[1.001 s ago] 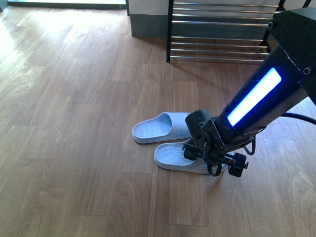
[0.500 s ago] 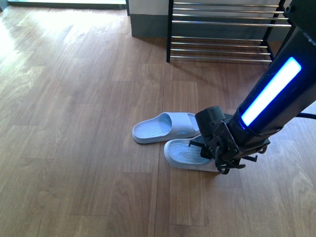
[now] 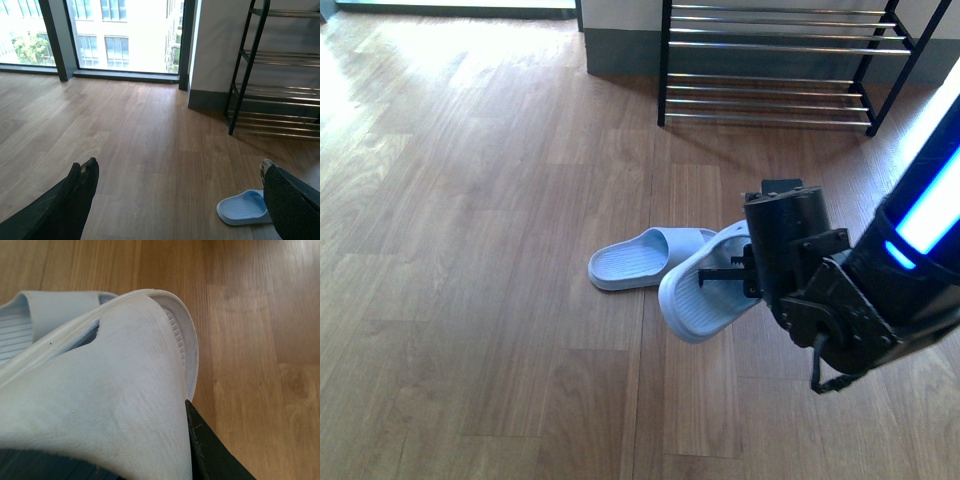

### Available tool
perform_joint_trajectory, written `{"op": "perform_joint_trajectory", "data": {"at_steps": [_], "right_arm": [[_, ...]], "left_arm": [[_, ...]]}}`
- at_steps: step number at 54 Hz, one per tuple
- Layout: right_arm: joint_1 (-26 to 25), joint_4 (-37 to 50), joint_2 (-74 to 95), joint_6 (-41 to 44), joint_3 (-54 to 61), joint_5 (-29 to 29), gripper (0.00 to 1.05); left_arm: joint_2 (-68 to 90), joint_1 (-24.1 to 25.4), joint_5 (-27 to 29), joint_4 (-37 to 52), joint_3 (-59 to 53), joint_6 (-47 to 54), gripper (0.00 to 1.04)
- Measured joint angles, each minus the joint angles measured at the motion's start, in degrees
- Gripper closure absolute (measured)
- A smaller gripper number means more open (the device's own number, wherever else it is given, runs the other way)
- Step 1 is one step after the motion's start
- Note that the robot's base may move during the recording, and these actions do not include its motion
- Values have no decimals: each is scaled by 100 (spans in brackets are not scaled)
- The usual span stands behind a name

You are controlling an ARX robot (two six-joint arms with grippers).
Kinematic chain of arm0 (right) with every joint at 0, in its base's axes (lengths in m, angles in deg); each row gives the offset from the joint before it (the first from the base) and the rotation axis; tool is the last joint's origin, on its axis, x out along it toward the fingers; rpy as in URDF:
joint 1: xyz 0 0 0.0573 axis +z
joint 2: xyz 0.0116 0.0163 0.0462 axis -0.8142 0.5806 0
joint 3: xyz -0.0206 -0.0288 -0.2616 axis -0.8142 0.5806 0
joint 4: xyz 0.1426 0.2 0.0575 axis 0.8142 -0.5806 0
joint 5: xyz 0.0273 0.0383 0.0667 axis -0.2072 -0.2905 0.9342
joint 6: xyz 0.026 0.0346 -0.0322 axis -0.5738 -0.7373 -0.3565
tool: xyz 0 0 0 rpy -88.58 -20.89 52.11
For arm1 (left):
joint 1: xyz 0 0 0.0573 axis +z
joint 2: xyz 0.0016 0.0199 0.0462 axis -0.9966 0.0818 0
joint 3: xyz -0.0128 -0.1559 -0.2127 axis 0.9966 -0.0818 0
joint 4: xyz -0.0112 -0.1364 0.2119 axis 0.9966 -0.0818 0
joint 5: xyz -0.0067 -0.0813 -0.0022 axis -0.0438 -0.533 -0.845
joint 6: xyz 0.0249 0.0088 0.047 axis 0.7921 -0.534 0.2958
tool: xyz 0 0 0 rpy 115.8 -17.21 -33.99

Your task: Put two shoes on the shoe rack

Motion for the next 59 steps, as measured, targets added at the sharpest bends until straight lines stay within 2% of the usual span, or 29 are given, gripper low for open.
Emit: {"op": "perform_joint_trajectory", "data": {"at_steps": [9, 16, 27, 33, 38, 42, 46, 50, 59], "right_arm": [[-391, 1449, -518, 1106, 951, 577, 103], [-909, 2367, -1178, 1781, 1755, 1147, 103], [-1781, 2632, -2988, 2140, 3368, 2118, 103], [-2046, 2098, -4113, 2109, 4015, 2402, 103], [-2264, 553, -6389, 1926, 4920, 2879, 103], [-2490, -529, -7958, 1738, 5134, 3147, 103], [-2647, -1211, -8972, 1628, 5209, 3270, 103], [-2747, -1626, -9766, 1561, 5300, 3346, 103], [-2929, -1982, -10629, 1401, 5508, 3563, 103]], "left_arm": [[0, 0, 0, 0, 2, 0, 9], [0, 0, 0, 0, 0, 0, 9], [0, 0, 0, 0, 0, 0, 9], [0, 0, 0, 0, 0, 0, 9], [0, 0, -2, 0, 0, 0, 9], [0, 0, -2, -2, 0, 0, 9], [0, 0, -2, 0, 0, 0, 9], [0, 0, -2, 0, 0, 0, 9], [0, 0, -2, 0, 0, 0, 9]]}}
